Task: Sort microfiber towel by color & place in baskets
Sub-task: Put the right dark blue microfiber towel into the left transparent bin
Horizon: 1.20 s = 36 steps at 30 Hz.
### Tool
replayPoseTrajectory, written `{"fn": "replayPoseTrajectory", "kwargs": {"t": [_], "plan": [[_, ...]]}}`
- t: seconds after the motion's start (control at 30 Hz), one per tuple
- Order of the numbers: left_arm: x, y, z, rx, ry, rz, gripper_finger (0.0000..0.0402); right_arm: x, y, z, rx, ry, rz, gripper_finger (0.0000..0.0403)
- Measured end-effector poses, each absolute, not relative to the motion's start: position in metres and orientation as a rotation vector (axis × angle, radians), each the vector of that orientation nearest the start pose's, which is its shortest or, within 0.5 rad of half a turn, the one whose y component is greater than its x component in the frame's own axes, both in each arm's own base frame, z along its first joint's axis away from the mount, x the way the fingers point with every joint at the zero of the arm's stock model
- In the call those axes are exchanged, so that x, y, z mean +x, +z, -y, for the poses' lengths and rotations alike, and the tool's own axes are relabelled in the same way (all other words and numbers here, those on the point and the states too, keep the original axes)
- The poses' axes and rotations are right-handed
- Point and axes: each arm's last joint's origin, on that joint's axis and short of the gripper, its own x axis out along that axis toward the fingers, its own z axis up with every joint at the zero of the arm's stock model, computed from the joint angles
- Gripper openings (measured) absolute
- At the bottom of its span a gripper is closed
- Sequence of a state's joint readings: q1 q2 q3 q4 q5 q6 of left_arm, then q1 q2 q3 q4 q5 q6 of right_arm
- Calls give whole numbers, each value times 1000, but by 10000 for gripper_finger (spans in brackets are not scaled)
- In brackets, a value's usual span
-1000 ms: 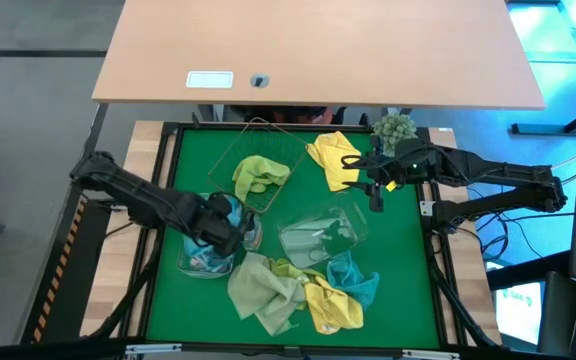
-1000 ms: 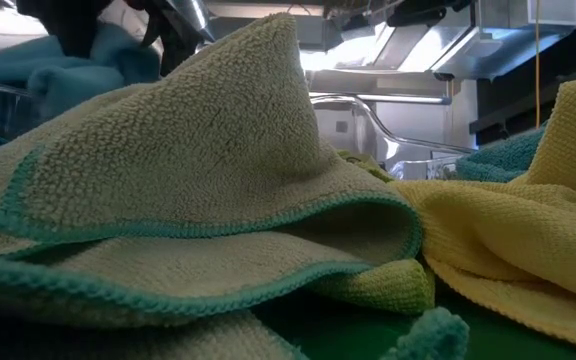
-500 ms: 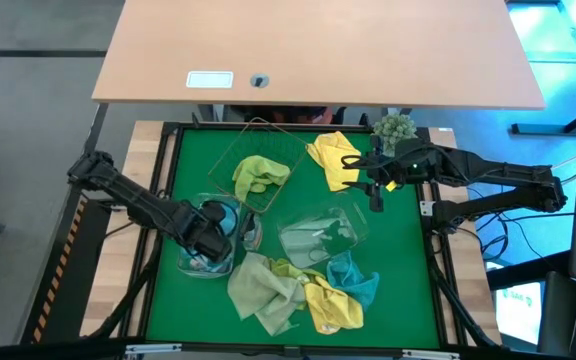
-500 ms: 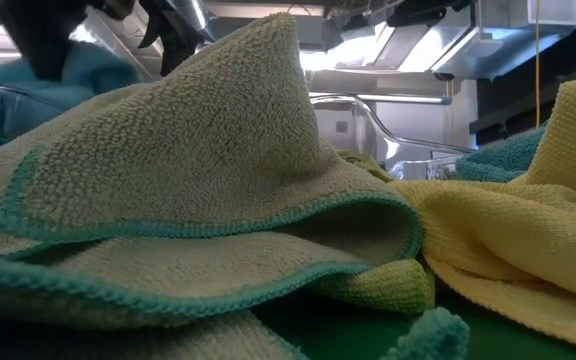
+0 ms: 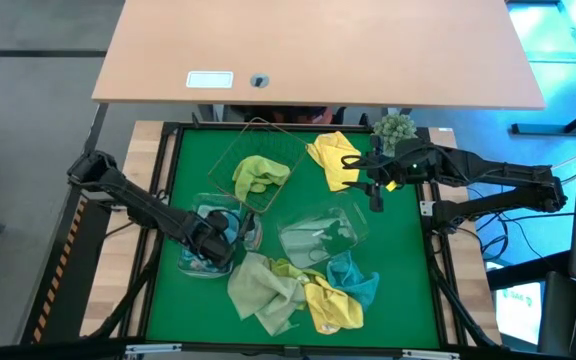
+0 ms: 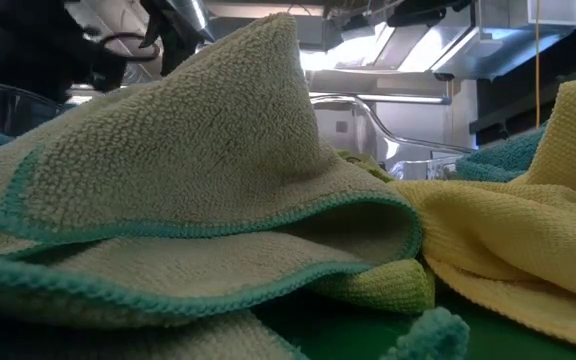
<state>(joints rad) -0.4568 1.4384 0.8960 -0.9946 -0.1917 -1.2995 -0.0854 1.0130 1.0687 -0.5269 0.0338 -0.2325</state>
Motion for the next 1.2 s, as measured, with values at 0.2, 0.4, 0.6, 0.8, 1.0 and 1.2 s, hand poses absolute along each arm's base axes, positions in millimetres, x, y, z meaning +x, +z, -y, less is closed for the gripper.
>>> {"fn": "replayPoseTrajectory", "kwargs": {"t": [0.2,0.4,0.6,0.8,1.0,1.2], "plan": [[204,184,94,-562,725,-1304,28,207,357,19,-216,-62,-482,179],[204,183,95,-613,707,-1358,63,207,357,19,-216,-62,-482,179],[205,183,92,-701,701,-1417,113,207,357,19,-216,-62,-482,179],[212,192,89,-709,698,-1390,148,207,357,19,-216,-62,-482,179],[217,212,89,-664,711,-1364,152,207,357,19,-216,-62,-482,179],[217,241,88,-604,737,-1393,152,207,357,19,-216,-62,-482,179]]}}
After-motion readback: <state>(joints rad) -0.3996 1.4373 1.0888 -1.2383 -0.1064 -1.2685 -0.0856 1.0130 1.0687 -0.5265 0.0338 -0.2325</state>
